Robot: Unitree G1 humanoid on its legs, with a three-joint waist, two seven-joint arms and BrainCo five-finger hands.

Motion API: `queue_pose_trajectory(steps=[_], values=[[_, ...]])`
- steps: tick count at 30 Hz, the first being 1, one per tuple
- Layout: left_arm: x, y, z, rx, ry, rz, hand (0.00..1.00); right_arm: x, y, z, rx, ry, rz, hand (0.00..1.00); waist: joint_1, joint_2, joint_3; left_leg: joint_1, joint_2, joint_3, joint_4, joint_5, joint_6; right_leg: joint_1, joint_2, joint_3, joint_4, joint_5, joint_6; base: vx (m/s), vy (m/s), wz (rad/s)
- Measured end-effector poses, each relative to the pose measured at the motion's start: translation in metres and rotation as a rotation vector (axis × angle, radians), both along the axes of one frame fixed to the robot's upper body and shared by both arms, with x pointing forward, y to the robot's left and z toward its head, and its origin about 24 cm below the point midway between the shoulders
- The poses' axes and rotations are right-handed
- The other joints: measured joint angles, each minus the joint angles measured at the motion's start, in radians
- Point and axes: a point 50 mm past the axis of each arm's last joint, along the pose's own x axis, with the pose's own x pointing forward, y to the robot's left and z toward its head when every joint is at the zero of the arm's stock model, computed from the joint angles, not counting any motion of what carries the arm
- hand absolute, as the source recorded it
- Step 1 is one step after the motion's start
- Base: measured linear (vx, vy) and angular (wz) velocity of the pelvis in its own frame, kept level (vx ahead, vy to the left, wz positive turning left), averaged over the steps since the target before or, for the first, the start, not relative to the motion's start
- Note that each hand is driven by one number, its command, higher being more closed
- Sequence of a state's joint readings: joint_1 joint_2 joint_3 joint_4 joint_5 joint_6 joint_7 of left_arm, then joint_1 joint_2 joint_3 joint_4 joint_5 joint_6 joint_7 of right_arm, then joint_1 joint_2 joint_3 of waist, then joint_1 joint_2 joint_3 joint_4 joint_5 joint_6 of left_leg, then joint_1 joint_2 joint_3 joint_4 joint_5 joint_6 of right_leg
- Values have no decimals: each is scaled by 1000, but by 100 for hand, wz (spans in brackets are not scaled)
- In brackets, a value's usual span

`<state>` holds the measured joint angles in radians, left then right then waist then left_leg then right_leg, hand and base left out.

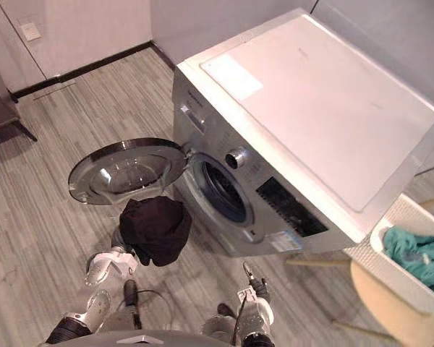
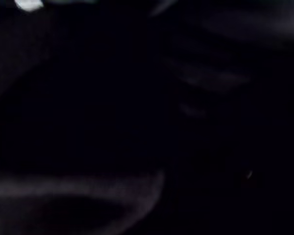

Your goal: Pick up the laundry basket with both hands and put the clothes into the washing machine.

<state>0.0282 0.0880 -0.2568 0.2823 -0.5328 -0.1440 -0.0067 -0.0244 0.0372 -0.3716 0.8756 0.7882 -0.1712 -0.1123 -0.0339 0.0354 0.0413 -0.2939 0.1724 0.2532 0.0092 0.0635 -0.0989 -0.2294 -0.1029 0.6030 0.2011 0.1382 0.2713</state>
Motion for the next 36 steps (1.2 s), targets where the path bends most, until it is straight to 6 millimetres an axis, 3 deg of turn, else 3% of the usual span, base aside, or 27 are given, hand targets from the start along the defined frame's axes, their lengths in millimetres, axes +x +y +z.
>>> queue_pose_trajectory(steps=[2, 3, 4, 5, 7, 8, 9, 10, 12, 15, 16, 17, 18, 19, 20, 21, 22, 24, 26, 27, 29, 30, 31, 32, 33, 36], values=[[4, 15, 2, 21, -11, 64, 100, -5, 5, -3, 17, 16, 5, 0, 4, 13, 3, 36, -11, 105, -24, -16, 30, -74, -14, -161, 32, 114, -46, -28, 224, -110], [3, 20, 1, 23, -3, 89, 100, -7, 6, -4, 20, 21, 5, 0, 6, 19, 7, 56, -10, 128, -32, -25, 44, -95, -10, -198, 44, 116, -56, 4, 161, -136], [1, 26, -1, 26, 5, 121, 100, -12, 5, -6, 19, 30, 4, 0, -3, 35, 18, 85, -9, 154, -33, -44, 73, -107, 22, -232, 92, 26, -58, 29, 84, -100], [1, 28, 0, 25, -1, 128, 100, -18, 0, -6, 4, 32, 0, 0, -20, 35, 17, 97, -11, 172, -35, -56, 82, -120, 84, -233, 136, -76, -44, 44, 38, -75], [1, 26, 0, 19, -5, 126, 100, -24, -8, -5, -19, 28, 2, 0, -41, 26, 19, 98, -28, 188, -34, -66, 80, -149, 167, -261, 169, -171, -52, 49, -36, -25], [1, 25, 0, 14, -3, 125, 100, -27, -9, -5, -25, 31, 4, 0, -48, 19, 20, 98, -38, 194, -30, -69, 77, -157, 193, -268, 168, -179, -61, 78, -64, -25], [0, 20, -2, -7, 7, 126, 100, -29, -12, -5, -33, 30, 4, 0, -51, 0, 23, 99, -63, 211, -8, -79, 74, -167, 199, -318, 155, -191, -121, 140, -62, -41], [-1, 12, -3, -33, 16, 118, 100, -28, -15, -4, -34, 15, -7, 0, -55, 13, 31, 90, -73, 173, 11, -83, 77, -136, 182, -303, 94, -197, -145, 164, -76, -57], [4, -2, 1, -58, 6, 74, 100, -28, -17, -3, -27, 5, -22, 0, -56, 36, 45, 89, -82, 141, 6, -86, 77, -115, 170, -277, 17, -194, -154, 129, -94, -54], [9, -21, 1, -81, 25, 5, 100, -34, -12, -7, -5, 22, -32, 0, -55, 50, 59, 140, -65, 141, 7, -92, 69, -66, 176, -261, 8, -194, -154, 94, -94, -28], [8, -31, 3, -96, 19, -28, 100, -36, -12, -6, -6, 21, -36, 0, -55, 50, 60, 157, -51, 145, 55, -106, 47, -29, 178, -263, 10, -200, -166, 86, -103, 15], [8, -41, 6, -128, 4, -72, 100, -41, -10, -5, -10, 16, -35, 0, -55, 27, 72, 131, -32, 126, 217, -152, 4, 27, 158, -290, 13, -240, -225, 51, -116, 32], [7, -45, 8, -142, -2, -86, 100, -42, -8, -5, -11, 12, -30, 0, -48, 14, 77, 95, -19, 110, 337, -174, -12, 52, 151, -308, 17, -271, -246, -43, -169, 34], [6, -50, 11, -170, -14, -98, 100, -41, -7, -3, -17, 6, -8, 0, -24, 15, 88, -7, 29, 55, 607, -180, -14, 67, 152, -330, 38, -332, -272, -114, -122, -2], [1, -53, 12, -191, -13, -99, 100, -35, -11, 1, -33, -16, 0, 0, -1, 40, 102, -89, 62, -11, 783, -119, -2, 72, 174, -327, 81, -358, -287, -131, -75, -20], [-3, -53, 11, -193, -6, -98, 100, -32, -12, 3, -41, -28, 3, 0, 9, 35, 107, -123, 67, -35, 843, -72, 1, 69, 173, -315, 100, -368, -291, -77, 30, -38], [-8, -53, 9, -196, 4, -98, 100, -21, -11, 9, -59, -60, 38, 0, 27, 35, 106, -184, 66, -59, 925, -31, 26, 57, 163, -290, 131, -381, -290, -22, 57, -49], [-10, -53, 9, -192, 6, -106, 100, -8, -15, 20, -111, -98, 79, 0, 41, 36, 106, -229, 72, -76, 926, -95, 43, 28, 143, -253, 144, -387, -284, 35, 87, -55], [-10, -55, 8, -190, 10, -119, 100, 15, -13, 35, -157, -169, 125, 0, 42, 34, 105, -196, 83, -118, 650, -136, 57, -7, 127, -200, 142, -395, -269, 115, 134, -47], [-11, -56, 8, -189, 12, -123, 100, 18, -11, 37, -165, -177, 136, 0, 42, 34, 103, -174, 72, -143, 540, -138, 50, -15, 123, -187, 141, -400, -262, 193, 216, -41], [-13, -56, 2, -179, 38, -125, 100, 29, -9, 34, -179, -152, 203, 0, 46, 57, 86, -71, 42, -247, 143, -89, -39, -46, 120, -130, 120, -416, -218, 283, 328, -64], [-13, -56, 0, -177, 48, -124, 100, 30, -10, 33, -184, -144, 216, 0, 49, 70, 79, -48, 43, -249, 86, -73, -52, -48, 125, -114, 110, -420, -204, 305, 376, -77], [-10, -52, -5, -139, 64, -134, 100, 35, -3, 30, -160, -131, 227, 0, 43, 38, 75, -31, 6, -220, 70, -9, -78, -50, 88, -73, 98, -397, -156, 254, 321, -52], [-8, -47, -7, -118, 71, -132, 100, 36, 2, 30, -152, -132, 239, 0, 38, 27, 76, -33, -7, -202, 81, -21, -62, -45, 68, -62, 76, -374, -129, 348, 451, -40], [-6, -39, -8, -81, 68, -135, 100, 35, 10, 27, -137, -124, 251, 0, 19, 22, 74, -26, -32, -181, 105, -56, -24, -9, 21, -63, 2, -296, -98, 262, 343, -23], [-1, -35, -3, -64, 43, -138, 100, 32, 14, 22, -124, -98, 260, 0, 25, 24, 73, 7, -46, -141, 112, -74, 6, 18, -5, -61, -47, -207, -75, 193, 242, -33]])
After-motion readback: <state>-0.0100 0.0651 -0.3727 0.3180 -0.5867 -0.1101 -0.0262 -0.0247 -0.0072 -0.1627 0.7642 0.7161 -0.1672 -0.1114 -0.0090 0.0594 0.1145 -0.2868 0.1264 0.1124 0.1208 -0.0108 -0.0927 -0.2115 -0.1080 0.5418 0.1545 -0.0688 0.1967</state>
